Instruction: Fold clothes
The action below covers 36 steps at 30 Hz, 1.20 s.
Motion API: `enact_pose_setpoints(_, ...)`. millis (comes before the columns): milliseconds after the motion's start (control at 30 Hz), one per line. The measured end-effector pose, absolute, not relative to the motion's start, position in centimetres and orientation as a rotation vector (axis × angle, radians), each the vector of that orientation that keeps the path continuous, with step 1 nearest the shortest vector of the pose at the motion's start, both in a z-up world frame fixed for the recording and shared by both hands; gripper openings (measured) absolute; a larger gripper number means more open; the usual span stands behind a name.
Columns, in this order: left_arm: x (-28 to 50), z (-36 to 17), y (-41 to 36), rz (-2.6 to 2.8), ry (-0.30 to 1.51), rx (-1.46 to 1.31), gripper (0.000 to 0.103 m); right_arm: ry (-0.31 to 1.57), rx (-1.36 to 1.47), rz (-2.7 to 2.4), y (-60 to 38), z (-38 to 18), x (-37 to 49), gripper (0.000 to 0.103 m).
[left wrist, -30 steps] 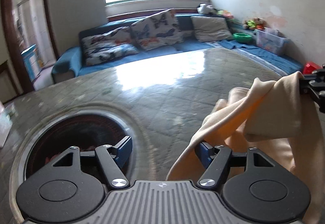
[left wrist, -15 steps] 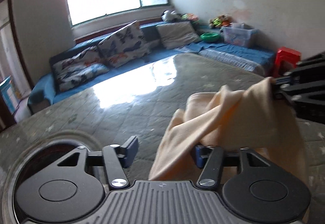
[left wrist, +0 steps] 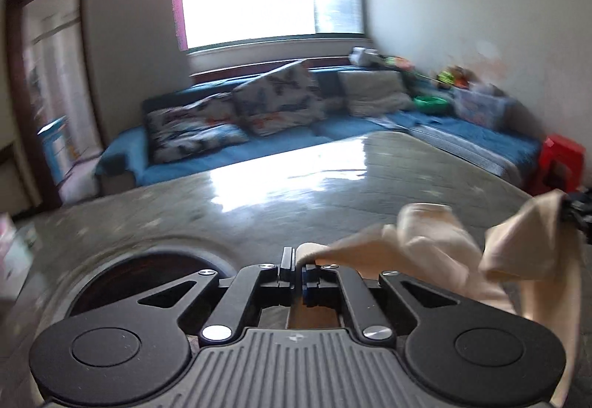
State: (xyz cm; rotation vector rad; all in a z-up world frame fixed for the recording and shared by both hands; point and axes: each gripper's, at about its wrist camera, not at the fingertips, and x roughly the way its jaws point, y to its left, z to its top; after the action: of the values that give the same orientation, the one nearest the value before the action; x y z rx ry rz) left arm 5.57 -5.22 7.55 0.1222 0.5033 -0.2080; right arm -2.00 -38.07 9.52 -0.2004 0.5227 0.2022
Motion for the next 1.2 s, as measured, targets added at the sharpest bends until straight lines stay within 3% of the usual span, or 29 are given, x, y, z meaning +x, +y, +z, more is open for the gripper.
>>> enact_pose_setpoints(467,-1.8,6.0,5.6,-0.018,0.622,-0.148,0.003,0.603,-0.130,0.003,-45.8,6.4,-4.7,0.003)
enact_pose_setpoints(800,-5.3,4.2,9.0,0.026,0.726,-0.250,0.005,0.689,-0.104,-0.004,-46.5,3.9,-6.3,0.004)
enact_pose_setpoints(900,-5.6,4.3,8.8,0.029,0.728,-0.228,0.013,0.707,-0.093,-0.003,-46.8,3.6,-6.3,0.013)
enact_pose_setpoints(1000,-5.8,4.4,8.8,0.037,0.723,-0.203,0.025,0.721,-0.062,-0.016,-47.5,3.9,-6.5,0.030)
enact_pose_setpoints(1067,-5.9,4.3,8.9,0.049,0.733,-0.190,0.043,0.740,-0.037,-0.024,-48.4,3.8,-6.7,0.036)
enact_pose_setpoints(1200,-6.5,4.1,8.9,0.052,0.736,-0.152,0.050,0.748,-0.085,-0.008,-48.0,3.7,-7.5,0.043)
